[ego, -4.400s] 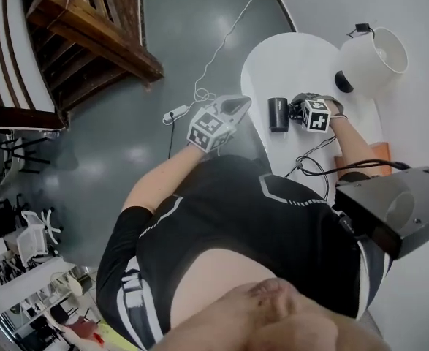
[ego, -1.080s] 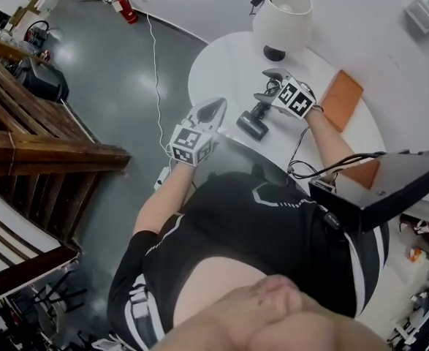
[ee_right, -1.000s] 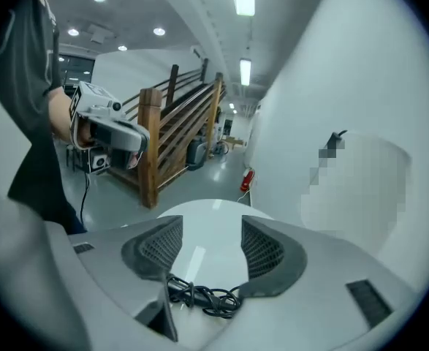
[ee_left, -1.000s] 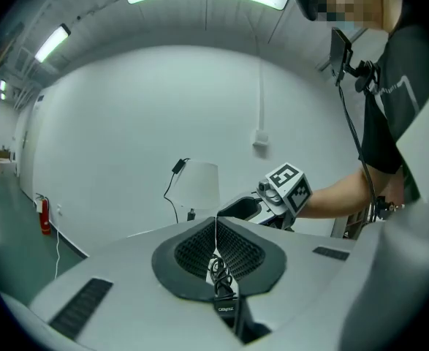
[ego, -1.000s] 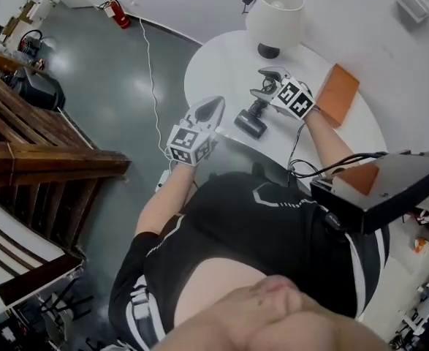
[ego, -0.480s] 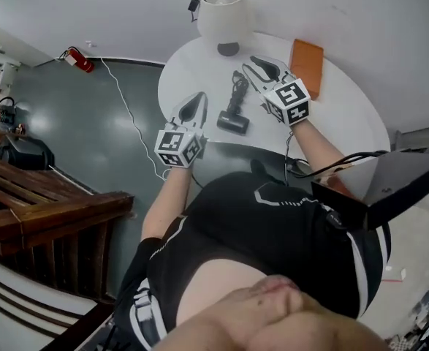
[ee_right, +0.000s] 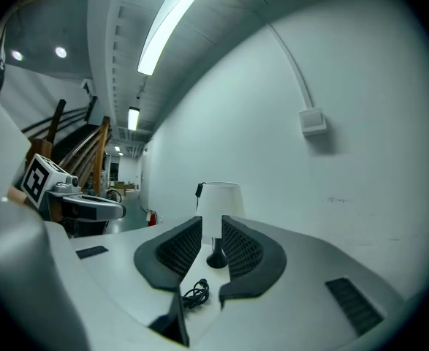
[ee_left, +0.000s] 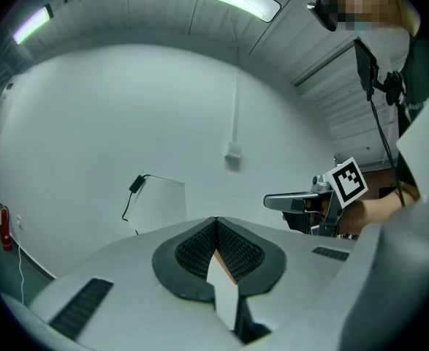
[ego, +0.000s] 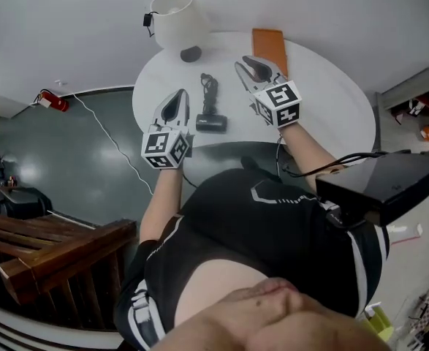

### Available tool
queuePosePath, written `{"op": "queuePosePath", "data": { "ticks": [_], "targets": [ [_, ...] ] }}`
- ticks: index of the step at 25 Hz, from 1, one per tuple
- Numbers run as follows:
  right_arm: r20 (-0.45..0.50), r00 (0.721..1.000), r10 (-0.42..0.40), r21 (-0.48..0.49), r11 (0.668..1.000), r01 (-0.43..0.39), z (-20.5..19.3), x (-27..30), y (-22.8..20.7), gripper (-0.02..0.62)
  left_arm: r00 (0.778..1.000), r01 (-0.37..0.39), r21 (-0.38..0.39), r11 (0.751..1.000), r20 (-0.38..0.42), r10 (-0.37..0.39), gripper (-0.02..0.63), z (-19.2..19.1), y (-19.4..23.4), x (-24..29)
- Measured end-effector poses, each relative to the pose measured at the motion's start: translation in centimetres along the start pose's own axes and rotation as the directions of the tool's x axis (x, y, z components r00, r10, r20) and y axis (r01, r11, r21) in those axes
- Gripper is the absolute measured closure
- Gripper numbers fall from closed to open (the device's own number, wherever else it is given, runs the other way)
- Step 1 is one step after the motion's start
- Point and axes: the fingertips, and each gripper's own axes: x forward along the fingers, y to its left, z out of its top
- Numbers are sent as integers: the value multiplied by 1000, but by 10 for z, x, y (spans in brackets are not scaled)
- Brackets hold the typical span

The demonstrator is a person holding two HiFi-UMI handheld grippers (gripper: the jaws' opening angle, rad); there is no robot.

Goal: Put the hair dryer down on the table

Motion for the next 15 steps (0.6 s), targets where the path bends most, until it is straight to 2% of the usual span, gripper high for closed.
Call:
{"op": "queuePosePath", "data": {
  "ticks": [6, 12, 15],
  "targets": [
    [21, 991, -136, 20, 991, 135, 0, -38, -22, 520, 997, 73, 8, 997, -6, -73, 574, 2, -24, 11],
    [17, 974, -224, 56, 973, 223, -7, -74, -41, 545, 995, 99, 55, 994, -1, -99, 574, 5, -43, 19],
    [22, 967, -253, 79, 965, 251, -7, -84, -47, 551, 989, 145, 85, 986, 3, -146, 575, 9, -56, 26]
  ]
}}
